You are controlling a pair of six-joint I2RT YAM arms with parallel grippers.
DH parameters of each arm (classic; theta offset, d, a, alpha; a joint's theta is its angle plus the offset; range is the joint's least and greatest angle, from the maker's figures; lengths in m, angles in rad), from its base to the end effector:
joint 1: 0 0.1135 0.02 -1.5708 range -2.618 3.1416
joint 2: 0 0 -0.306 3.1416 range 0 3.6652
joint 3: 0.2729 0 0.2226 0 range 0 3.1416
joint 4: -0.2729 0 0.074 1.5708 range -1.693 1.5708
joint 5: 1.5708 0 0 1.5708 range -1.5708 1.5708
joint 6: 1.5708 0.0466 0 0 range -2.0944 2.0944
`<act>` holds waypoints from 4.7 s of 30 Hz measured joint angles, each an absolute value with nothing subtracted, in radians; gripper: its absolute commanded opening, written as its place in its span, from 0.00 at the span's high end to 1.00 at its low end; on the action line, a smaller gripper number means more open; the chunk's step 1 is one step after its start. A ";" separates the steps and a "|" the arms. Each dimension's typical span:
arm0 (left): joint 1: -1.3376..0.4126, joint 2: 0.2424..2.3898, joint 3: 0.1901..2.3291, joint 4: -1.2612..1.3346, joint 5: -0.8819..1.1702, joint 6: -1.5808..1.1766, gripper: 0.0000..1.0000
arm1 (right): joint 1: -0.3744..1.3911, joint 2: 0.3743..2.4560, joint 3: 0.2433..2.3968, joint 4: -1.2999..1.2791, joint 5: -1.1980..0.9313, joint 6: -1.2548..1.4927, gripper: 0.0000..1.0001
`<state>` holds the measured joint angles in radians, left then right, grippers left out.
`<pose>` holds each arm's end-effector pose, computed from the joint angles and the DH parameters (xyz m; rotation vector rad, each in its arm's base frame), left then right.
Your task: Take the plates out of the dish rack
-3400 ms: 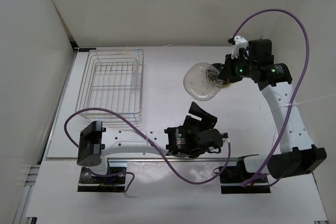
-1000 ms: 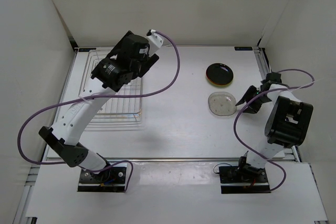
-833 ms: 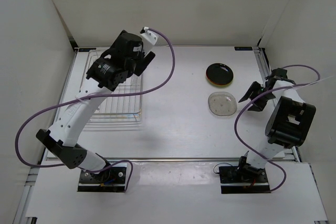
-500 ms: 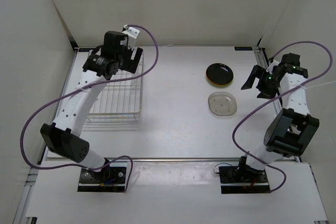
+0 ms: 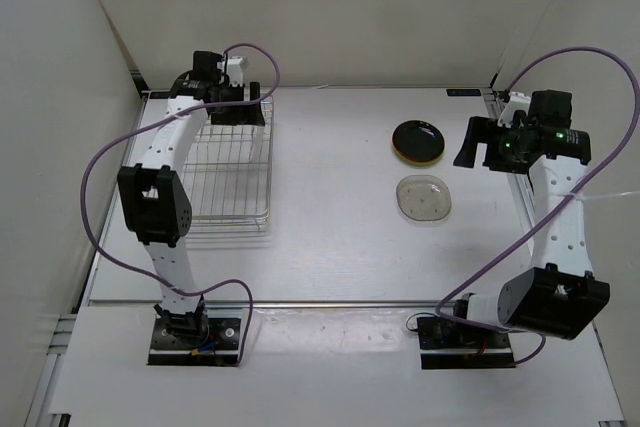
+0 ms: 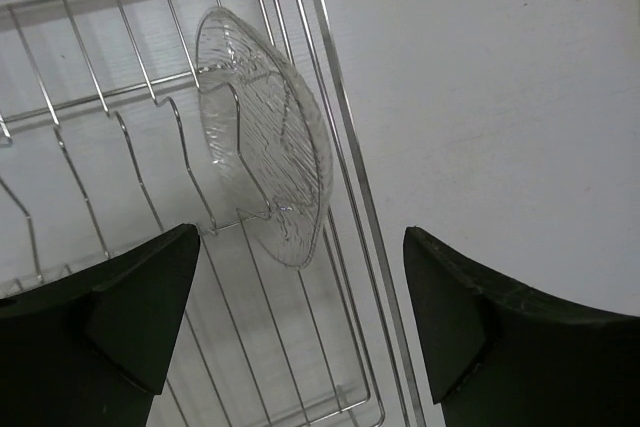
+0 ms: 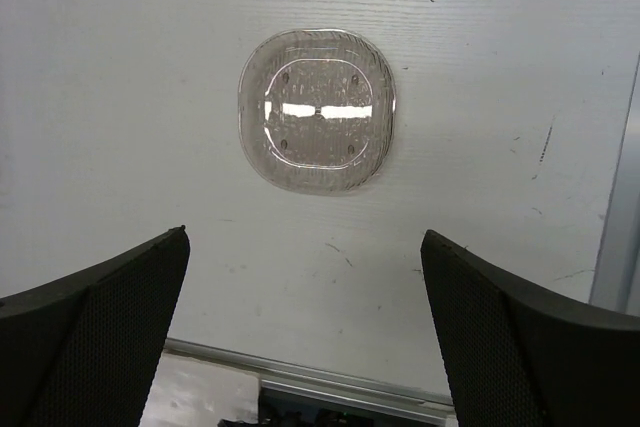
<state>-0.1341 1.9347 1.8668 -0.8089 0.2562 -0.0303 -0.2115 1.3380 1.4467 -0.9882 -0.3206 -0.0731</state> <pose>0.4176 -0.0683 0.3532 0.2405 2.4347 -0.3863 0.2293 -0.0342 0.4031 0.0266 2.4070 0.2619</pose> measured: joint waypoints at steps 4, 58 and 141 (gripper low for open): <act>-0.112 2.008 1.881 -0.813 0.302 -0.063 0.12 | -0.168 1.298 1.422 -0.986 -0.262 -0.090 0.00; -0.162 2.056 1.893 -0.813 0.327 -0.128 0.89 | -0.162 1.274 1.325 -0.916 -0.212 -0.078 0.00; -1.613 1.538 1.362 -0.578 -1.005 1.296 0.89 | 0.188 1.095 1.524 -0.947 -0.619 -0.245 0.33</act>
